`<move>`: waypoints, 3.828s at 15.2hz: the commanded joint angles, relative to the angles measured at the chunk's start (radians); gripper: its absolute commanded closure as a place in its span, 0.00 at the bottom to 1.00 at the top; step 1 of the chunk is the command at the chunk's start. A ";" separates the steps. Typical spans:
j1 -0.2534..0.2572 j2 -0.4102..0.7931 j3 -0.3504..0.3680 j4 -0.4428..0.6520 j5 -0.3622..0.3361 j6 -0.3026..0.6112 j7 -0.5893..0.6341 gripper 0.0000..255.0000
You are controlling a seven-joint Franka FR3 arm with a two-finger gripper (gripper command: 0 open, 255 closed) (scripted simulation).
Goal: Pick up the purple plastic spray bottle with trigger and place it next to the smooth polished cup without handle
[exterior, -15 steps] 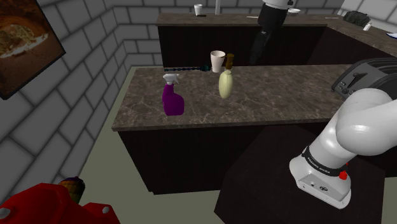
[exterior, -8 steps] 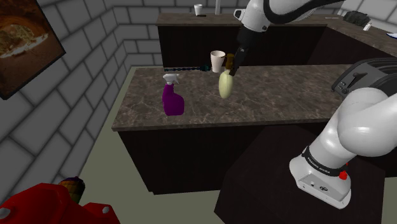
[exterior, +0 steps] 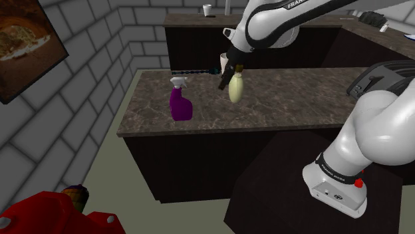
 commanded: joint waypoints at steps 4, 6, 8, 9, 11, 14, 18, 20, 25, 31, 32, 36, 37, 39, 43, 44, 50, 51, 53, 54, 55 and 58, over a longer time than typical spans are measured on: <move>0.093 0.191 -0.040 0.077 0.196 0.156 -0.240 0.00; 0.121 0.267 -0.045 0.123 0.297 0.194 -0.352 0.00; 0.136 0.341 -0.037 0.176 0.401 0.220 -0.467 0.00; 0.138 0.378 -0.027 0.205 0.452 0.230 -0.523 0.00; 0.135 0.449 -0.002 0.267 0.545 0.243 -0.630 0.00; 0.127 0.509 0.024 0.311 0.604 0.261 -0.691 0.00; 0.126 0.566 0.042 0.344 0.644 0.285 -0.721 0.00; 0.125 0.589 0.049 0.357 0.659 0.295 -0.732 0.00; 0.124 0.589 0.049 0.357 0.659 0.295 -0.732 0.00; 0.124 0.589 0.049 0.357 0.659 0.295 -0.732 1.00; 0.124 0.589 0.049 0.357 0.659 0.295 -0.732 1.00; 0.124 0.589 0.050 0.357 0.659 0.295 -0.733 1.00; 0.124 0.589 0.050 0.357 0.659 0.295 -0.733 1.00; 0.128 0.578 0.044 0.356 0.643 0.287 -0.717 1.00; 0.142 0.538 0.022 0.353 0.583 0.258 -0.656 1.00; 0.144 0.529 0.017 0.353 0.568 0.250 -0.641 1.00; 0.158 0.474 -0.008 0.358 0.483 0.202 -0.556 1.00; 0.160 0.465 -0.012 0.360 0.470 0.193 -0.543 1.00; 0.163 0.449 -0.018 0.364 0.443 0.176 -0.517 1.00; 0.164 0.440 -0.021 0.367 0.431 0.167 -0.504 1.00; 0.165 0.432 -0.024 0.370 0.418 0.158 -0.492 1.00; 0.168 0.410 -0.031 0.380 0.382 0.130 -0.456 1.00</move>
